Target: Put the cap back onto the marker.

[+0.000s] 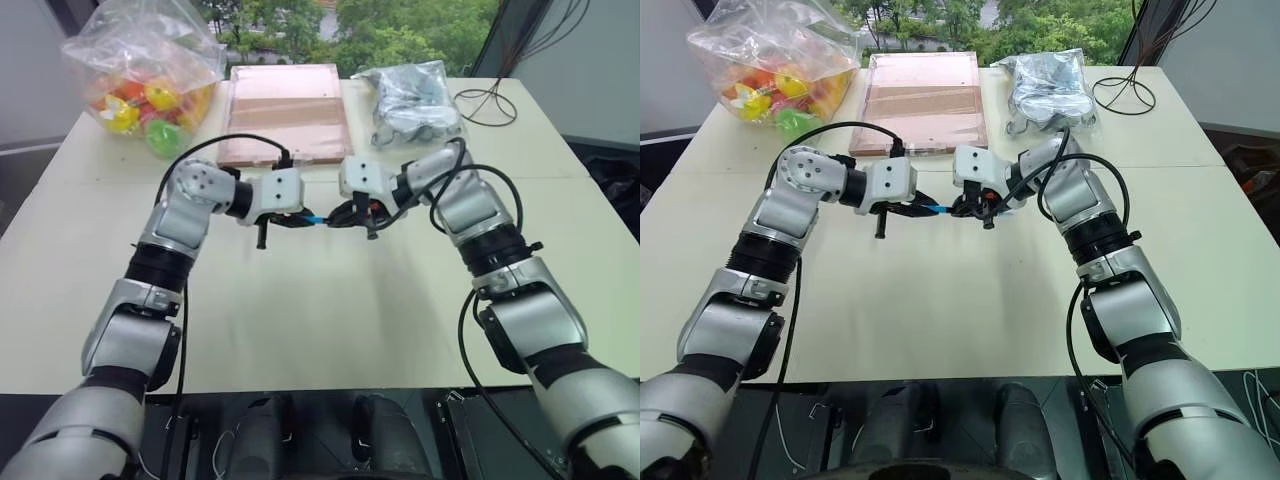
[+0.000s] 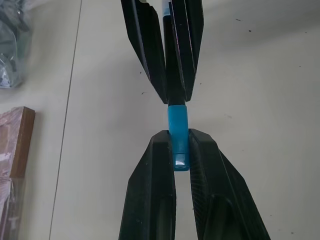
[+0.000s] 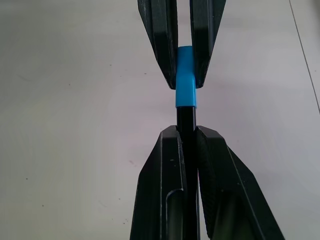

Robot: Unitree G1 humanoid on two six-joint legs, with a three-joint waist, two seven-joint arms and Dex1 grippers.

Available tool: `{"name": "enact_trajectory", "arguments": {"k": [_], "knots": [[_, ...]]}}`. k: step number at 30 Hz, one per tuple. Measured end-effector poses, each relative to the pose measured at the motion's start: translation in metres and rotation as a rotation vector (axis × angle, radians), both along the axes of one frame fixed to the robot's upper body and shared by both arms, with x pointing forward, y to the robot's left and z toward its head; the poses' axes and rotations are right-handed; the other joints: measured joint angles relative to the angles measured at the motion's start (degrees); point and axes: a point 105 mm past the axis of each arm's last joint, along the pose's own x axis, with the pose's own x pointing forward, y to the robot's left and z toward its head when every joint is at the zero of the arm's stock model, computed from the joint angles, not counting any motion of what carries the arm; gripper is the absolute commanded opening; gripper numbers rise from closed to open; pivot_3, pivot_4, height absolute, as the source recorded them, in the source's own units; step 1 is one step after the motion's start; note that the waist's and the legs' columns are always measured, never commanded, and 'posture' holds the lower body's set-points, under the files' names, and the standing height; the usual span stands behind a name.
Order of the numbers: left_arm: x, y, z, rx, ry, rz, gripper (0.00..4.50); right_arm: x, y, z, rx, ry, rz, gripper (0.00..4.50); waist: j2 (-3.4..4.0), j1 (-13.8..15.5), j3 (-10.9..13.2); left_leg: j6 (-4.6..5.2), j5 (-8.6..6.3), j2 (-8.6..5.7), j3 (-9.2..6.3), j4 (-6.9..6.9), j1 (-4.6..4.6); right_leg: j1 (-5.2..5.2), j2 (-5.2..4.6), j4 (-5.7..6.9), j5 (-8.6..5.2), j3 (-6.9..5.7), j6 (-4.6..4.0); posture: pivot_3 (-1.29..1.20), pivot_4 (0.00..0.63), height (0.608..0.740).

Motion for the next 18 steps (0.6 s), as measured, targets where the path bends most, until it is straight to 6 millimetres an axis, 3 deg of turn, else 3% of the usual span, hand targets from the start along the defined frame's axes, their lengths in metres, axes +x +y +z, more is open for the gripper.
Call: {"name": "enact_trajectory", "arguments": {"k": [18], "knots": [[0.0077, -0.0035, 0.0009, -0.036, -0.081, -0.017, 0.01, 0.0024, -0.0075, 0.0022, -0.017, -0.042, -0.018, 0.0, 0.0, -0.01, 0.0, 0.0, 0.0, 0.0, 0.0, 0.0, 0.0, 0.0, 0.0, 0.0, 0.0, 0.0, 0.0, 0.0, 0.15, 0.74]]}}
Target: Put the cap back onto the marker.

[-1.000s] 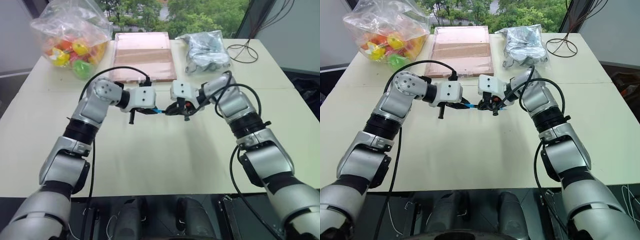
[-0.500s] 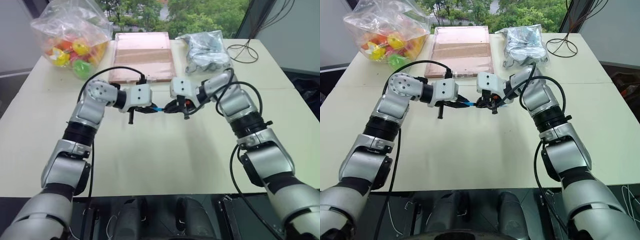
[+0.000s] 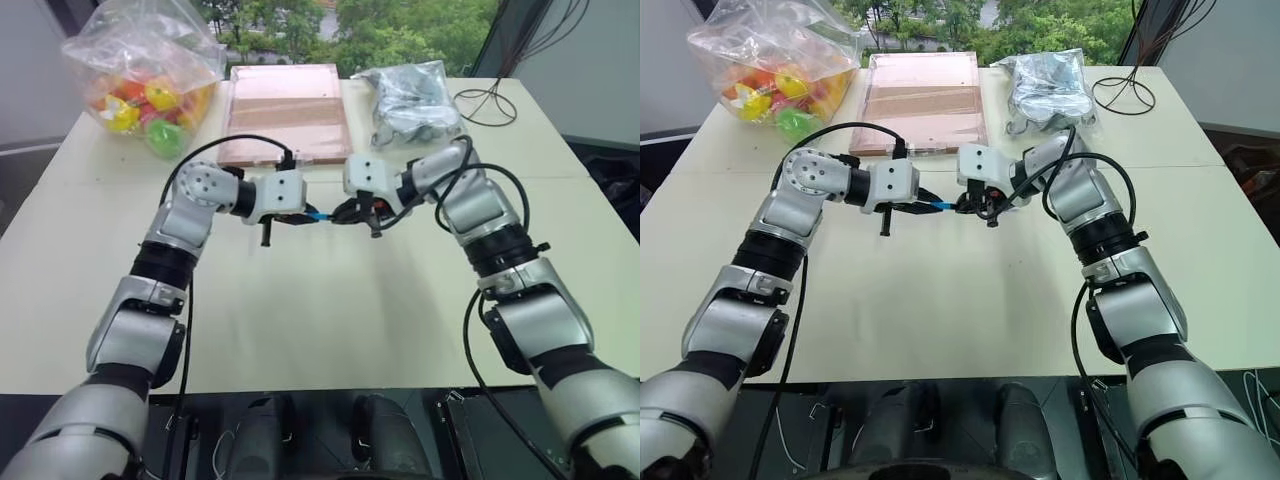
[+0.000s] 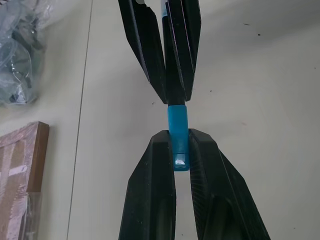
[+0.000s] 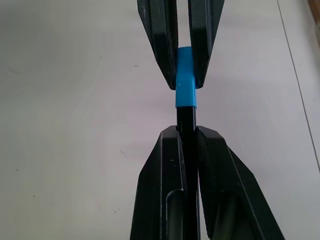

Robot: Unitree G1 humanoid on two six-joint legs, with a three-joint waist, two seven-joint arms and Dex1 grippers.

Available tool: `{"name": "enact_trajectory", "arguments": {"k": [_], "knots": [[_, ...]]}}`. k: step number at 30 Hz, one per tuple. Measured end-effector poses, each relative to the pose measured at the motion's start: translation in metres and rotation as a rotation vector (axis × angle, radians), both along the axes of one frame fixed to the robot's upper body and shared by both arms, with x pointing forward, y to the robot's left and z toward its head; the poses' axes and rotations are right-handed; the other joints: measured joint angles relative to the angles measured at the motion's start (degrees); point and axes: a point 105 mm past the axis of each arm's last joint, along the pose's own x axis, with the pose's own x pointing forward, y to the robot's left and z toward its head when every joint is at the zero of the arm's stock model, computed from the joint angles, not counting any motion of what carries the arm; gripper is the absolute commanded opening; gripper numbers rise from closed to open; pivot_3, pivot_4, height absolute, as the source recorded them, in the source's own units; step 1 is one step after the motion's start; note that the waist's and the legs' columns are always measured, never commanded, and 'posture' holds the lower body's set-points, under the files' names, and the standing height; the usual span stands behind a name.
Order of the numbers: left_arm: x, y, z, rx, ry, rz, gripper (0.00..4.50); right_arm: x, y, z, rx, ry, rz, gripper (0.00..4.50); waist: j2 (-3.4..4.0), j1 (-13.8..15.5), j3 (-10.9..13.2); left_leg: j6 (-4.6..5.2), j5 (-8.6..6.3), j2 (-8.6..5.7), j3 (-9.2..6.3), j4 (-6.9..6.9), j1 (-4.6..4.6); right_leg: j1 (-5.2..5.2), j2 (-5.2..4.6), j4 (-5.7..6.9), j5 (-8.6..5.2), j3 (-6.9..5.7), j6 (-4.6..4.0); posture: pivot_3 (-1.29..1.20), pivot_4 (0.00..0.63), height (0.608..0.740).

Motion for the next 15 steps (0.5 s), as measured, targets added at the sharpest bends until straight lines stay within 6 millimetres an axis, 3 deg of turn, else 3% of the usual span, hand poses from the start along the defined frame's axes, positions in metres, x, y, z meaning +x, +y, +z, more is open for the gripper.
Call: {"name": "enact_trajectory", "arguments": {"k": [2, 4, 8, 15], "knots": [[0.001, 0.0, 0.001, -0.002, -0.016, -0.004, 0.01, 0.001, -0.001, 0.001, -0.002, -0.015, 0.002, 0.0, 0.0, -0.02, 0.0, 0.0, 0.0, 0.0, 0.0, 0.0, 0.0, 0.0, 0.0, 0.0, 0.0, 0.0, 0.0, 0.0, 0.15, 0.74], [0.002, -0.001, 0.001, -0.007, -0.038, -0.006, 0.97, 0.001, -0.001, 0.002, -0.006, -0.029, 0.001, 0.0, 0.0, 0.0, 0.0, 0.0, 0.0, 0.0, 0.0, 0.0, 0.0, 0.0, 0.0, 0.0, 0.0, 0.0, 0.0, 0.0, 0.15, 0.74], [0.004, -0.014, -0.001, -0.025, -0.074, -0.021, 2.89, -0.008, 0.02, 0.006, 0.024, -0.054, 0.101, 0.0, 0.0, -0.05, 0.0, 0.0, 0.0, 0.0, 0.0, 0.0, -0.01, 0.0, 0.0, 0.0, 0.0, 0.0, 0.0, 0.0, 0.15, 0.74], [0.006, -0.014, 0.001, -0.017, -0.09, -0.021, 2.89, -0.008, 0.021, 0.005, 0.019, -0.071, 0.107, 0.0, 0.0, -0.03, 0.0, 0.0, 0.0, 0.0, 0.0, 0.0, 0.0, 0.0, 0.0, 0.0, 0.0, 0.0, 0.0, 0.0, 0.15, 0.74]]}}
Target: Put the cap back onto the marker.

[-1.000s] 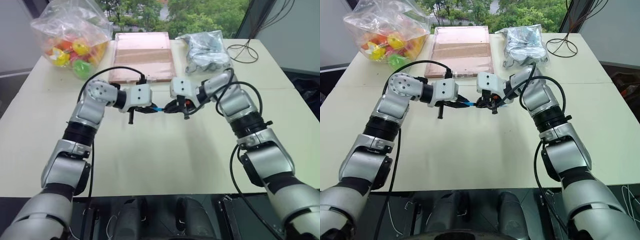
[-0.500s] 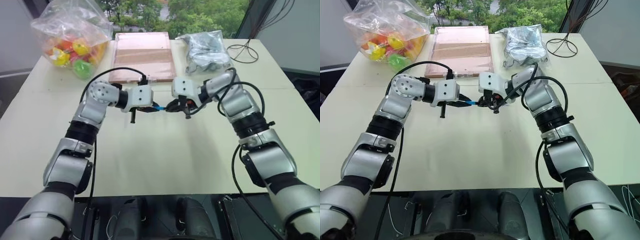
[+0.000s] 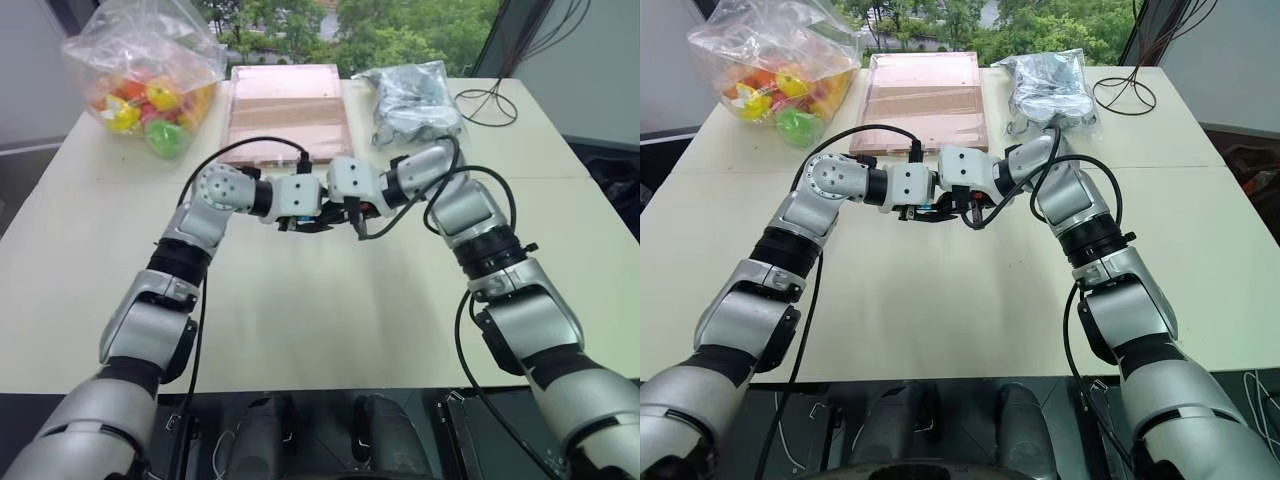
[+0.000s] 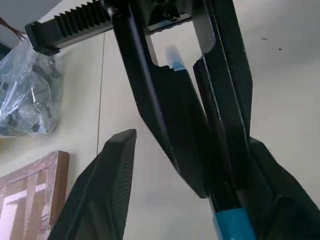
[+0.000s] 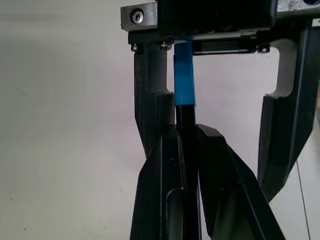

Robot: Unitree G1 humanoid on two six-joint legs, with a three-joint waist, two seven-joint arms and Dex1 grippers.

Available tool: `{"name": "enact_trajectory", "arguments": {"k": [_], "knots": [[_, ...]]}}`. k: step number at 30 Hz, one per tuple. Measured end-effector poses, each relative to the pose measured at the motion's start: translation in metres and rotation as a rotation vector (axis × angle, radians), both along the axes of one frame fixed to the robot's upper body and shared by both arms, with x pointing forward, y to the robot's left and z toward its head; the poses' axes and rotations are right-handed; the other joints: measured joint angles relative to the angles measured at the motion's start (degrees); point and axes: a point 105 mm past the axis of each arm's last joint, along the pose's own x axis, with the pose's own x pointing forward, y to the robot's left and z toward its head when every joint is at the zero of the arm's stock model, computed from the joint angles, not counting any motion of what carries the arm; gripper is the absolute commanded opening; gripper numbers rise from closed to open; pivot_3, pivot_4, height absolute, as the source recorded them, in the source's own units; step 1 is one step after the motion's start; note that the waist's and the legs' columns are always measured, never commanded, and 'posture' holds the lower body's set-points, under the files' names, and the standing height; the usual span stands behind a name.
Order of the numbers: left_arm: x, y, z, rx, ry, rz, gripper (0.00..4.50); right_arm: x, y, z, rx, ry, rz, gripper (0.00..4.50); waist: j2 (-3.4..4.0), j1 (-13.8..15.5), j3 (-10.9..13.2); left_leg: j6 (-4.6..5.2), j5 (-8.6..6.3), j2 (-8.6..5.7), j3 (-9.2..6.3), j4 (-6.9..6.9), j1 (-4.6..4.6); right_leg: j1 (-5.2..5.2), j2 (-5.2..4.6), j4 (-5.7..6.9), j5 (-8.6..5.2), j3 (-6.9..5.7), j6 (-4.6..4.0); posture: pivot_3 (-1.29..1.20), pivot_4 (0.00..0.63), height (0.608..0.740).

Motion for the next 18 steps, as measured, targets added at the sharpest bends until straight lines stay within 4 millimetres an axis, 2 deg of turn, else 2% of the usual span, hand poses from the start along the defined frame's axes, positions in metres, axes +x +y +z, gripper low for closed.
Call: {"name": "enact_trajectory", "arguments": {"k": [9, 14, 18], "knots": [[-0.001, 0.012, 0.01, -0.014, 0.04, 0.019, 2.89, 0.015, -0.014, -0.016, -0.003, 0.026, -0.104, 0.0, 0.0, 0.03, 0.0, 0.0, 0.0, 0.0, 0.01, 0.0, 0.0, 0.0, 0.0, 0.0, 0.0, 0.0, 0.0, 0.0, 0.15, 0.74], [-0.015, 0.016, 0.025, -0.074, 0.103, -0.013, 2.89, 0.041, -0.031, -0.035, 0.028, -0.004, -0.302, 0.0, 0.0, -0.23, 0.0, -0.02, 0.01, 0.0, 0.01, -0.02, 0.01, 0.0, 0.0, 0.0, 0.0, 0.0, 0.0, 0.0, 0.15, 0.74], [-0.022, 0.028, 0.021, -0.068, 0.159, 0.009, 2.89, 0.054, -0.045, -0.04, 0.074, -0.018, -0.425, 0.0, 0.02, -0.28, 0.01, -0.03, 0.02, 0.0, 0.01, -0.03, 0.01, 0.0, 0.0, 0.0, 0.0, 0.01, 0.0, 0.0, 0.15, 0.74]]}}
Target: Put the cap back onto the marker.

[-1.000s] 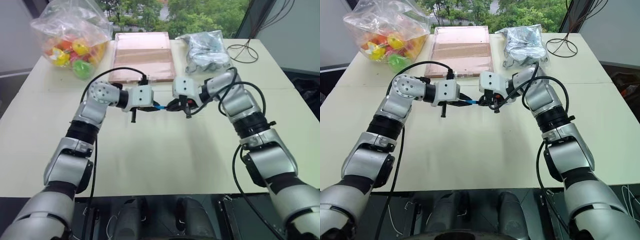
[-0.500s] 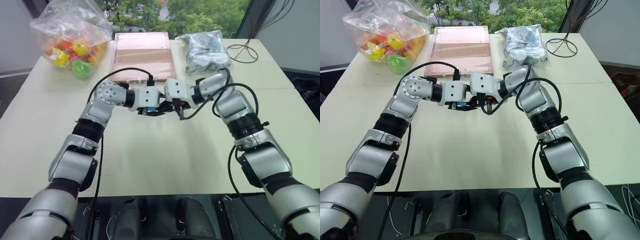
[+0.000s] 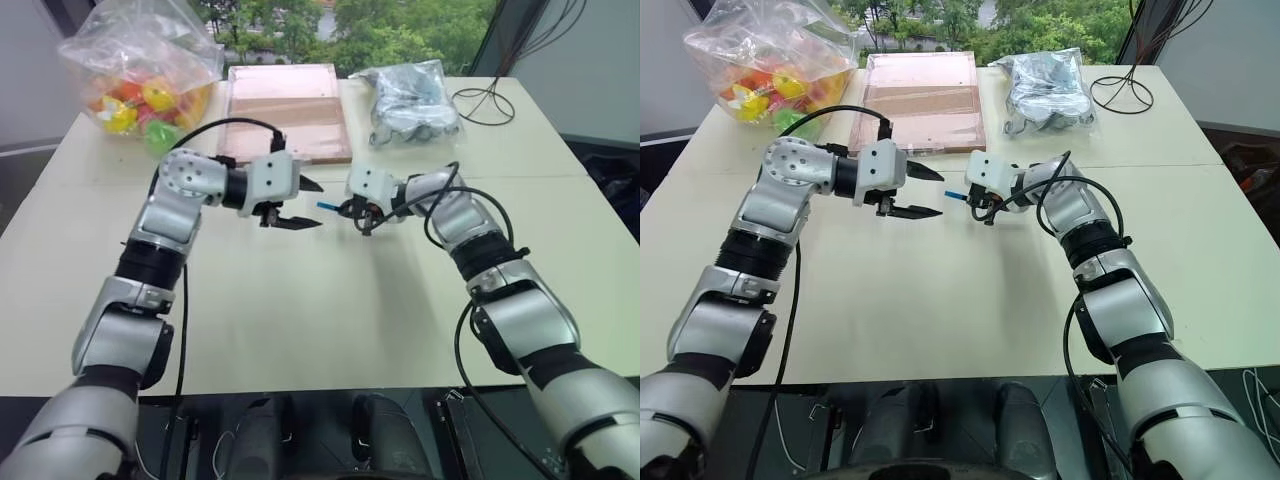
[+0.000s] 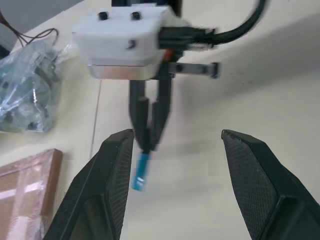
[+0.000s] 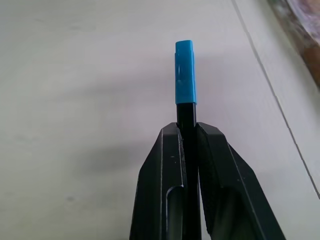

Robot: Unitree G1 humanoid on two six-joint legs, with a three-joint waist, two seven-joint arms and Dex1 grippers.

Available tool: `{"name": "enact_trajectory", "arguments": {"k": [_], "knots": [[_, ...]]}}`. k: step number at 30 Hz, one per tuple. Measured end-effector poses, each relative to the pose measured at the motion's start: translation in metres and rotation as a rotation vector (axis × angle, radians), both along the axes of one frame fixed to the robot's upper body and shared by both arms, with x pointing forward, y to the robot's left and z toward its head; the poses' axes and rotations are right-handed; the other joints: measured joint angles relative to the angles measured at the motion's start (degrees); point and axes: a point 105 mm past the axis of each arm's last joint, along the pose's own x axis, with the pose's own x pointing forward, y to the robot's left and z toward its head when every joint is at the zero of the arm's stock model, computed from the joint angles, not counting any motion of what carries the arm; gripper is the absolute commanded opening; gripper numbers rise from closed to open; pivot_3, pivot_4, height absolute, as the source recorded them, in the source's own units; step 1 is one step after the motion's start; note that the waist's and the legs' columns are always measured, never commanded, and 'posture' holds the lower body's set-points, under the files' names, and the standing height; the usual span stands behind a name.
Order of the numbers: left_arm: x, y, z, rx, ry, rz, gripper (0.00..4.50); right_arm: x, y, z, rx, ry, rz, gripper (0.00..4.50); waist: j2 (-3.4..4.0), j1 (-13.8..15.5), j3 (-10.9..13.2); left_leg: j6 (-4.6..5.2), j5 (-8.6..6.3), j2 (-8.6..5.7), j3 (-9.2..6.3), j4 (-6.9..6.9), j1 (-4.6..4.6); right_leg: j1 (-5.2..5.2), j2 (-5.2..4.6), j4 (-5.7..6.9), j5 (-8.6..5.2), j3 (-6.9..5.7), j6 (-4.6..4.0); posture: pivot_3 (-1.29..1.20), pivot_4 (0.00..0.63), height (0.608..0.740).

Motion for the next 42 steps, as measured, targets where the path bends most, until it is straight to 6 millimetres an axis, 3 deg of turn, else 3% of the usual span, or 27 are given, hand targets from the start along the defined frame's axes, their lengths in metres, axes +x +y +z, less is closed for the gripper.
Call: {"name": "enact_trajectory", "arguments": {"k": [5, 9, 12, 14, 18, 22, 26, 32, 36, 41, 42], "knots": [[0.008, 0.015, 0.004, -0.067, -0.013, 0.108, 2.89, 0.012, -0.016, 0.012, 0.065, -0.054, -0.126, 0.0, 0.0, 0.28, 0.0, 0.0, 0.0, 0.0, -0.02, 0.01, -0.01, 0.01, 0.0, 0.0, 0.0, 0.0, 0.0, 0.0, 0.15, 0.74], [0.019, 0.037, 0.022, -0.28, -0.029, 0.3, 2.89, 0.02, -0.066, 0.036, 0.169, -0.092, -0.344, 0.0, 0.0, 0.5, 0.0, 0.0, 0.0, -0.01, -0.05, 0.02, -0.02, 0.04, -0.01, -0.01, 0.0, 0.01, 0.0, 0.0, 0.15, 0.74], [0.025, 0.053, 0.028, -0.454, -0.011, 0.457, 2.89, 0.011, -0.104, 0.05, 0.208, -0.119, -0.448, 0.0, 0.0, 0.47, -0.01, 0.01, -0.01, -0.01, -0.08, -0.01, 0.02, 0.08, -0.01, -0.06, 0.0, 0.01, 0.0, 0.0, 0.15, 0.74], [0.026, 0.064, 0.024, -0.565, 0.041, 0.573, 2.89, 0.0, -0.13, 0.043, 0.211, -0.099, -0.522, 0.0, -0.01, 0.33, -0.01, 0.01, -0.01, -0.01, -0.08, -0.02, 0.06, 0.13, -0.01, -0.1, 0.0, 0.01, 0.01, 0.0, 0.15, 0.74], [0.022, 0.074, 0.001, -0.68, 0.143, 0.753, 2.89, -0.022, -0.175, 0.005, 0.188, 0.012, -0.665, 0.0, -0.01, 0.35, -0.01, 0.01, -0.01, -0.01, -0.08, -0.02, 0.11, 0.17, -0.01, -0.1, 0.0, 0.01, 0.01, 0.0, 0.15, 0.74], [0.012, 0.069, -0.028, -0.673, 0.236, 0.843, 2.89, -0.037, -0.189, -0.015, 0.23, 0.088, -0.744, 0.0, -0.01, 0.28, -0.01, 0.0, 0.0, 0.0, -0.08, -0.02, 0.12, 0.17, 0.01, -0.1, 0.0, 0.01, 0.01, 0.0, 0.15, 0.74], [0.014, 0.065, -0.036, -0.729, 0.24, 0.949, 2.89, -0.042, -0.193, -0.008, 0.291, 0.071, -0.799, 0.0, -0.03, 0.52, -0.02, 0.0, -0.01, -0.01, -0.1, 0.0, 0.16, 0.25, 0.0, -0.12, 0.0, 0.01, 0.01, 0.0, 0.15, 0.74], [0.013, 0.069, -0.059, -0.713, 0.196, 1.092, 2.89, -0.048, -0.191, -0.019, 0.321, 0.124, -0.85, 0.0, -0.03, 0.57, -0.04, 0.01, -0.01, -0.02, -0.12, -0.01, 0.18, 0.27, 0.0, -0.14, 0.01, 0.0, 0.01, 0.0, 0.15, 0.74], [0.012, 0.064, -0.065, -0.701, 0.2, 1.095, 2.96, -0.052, -0.191, -0.023, 0.329, 0.151, -0.875, 1.78, -0.04, 0.66, -0.04, 0.03, -0.02, -0.02, -0.12, 0.0, 0.18, 0.28, 0.0, -0.15, 0.01, 0.0, 0.01, 0.0, 0.15, 0.74], [0.007, 0.062, -0.071, -0.687, 0.197, 1.09, 2.96, -0.056, -0.193, -0.03, 0.329, 0.182, -0.89, 4.43, -0.04, 0.5, -0.04, 0.06, -0.05, -0.01, -0.12, -0.01, 0.18, 0.27, 0.0, -0.15, 0.01, 0.0, 0.01, 0.0, 0.15, 0.74], [0.007, 0.063, -0.069, -0.688, 0.189, 1.089, 2.96, -0.056, -0.194, -0.027, 0.333, 0.175, -0.887, 4.43, -0.04, 0.51, -0.04, 0.1, -0.06, -0.01, -0.12, -0.01, 0.18, 0.27, 0.0, -0.15, 0.01, 0.0, 0.01, 0.0, 0.15, 0.74]]}}
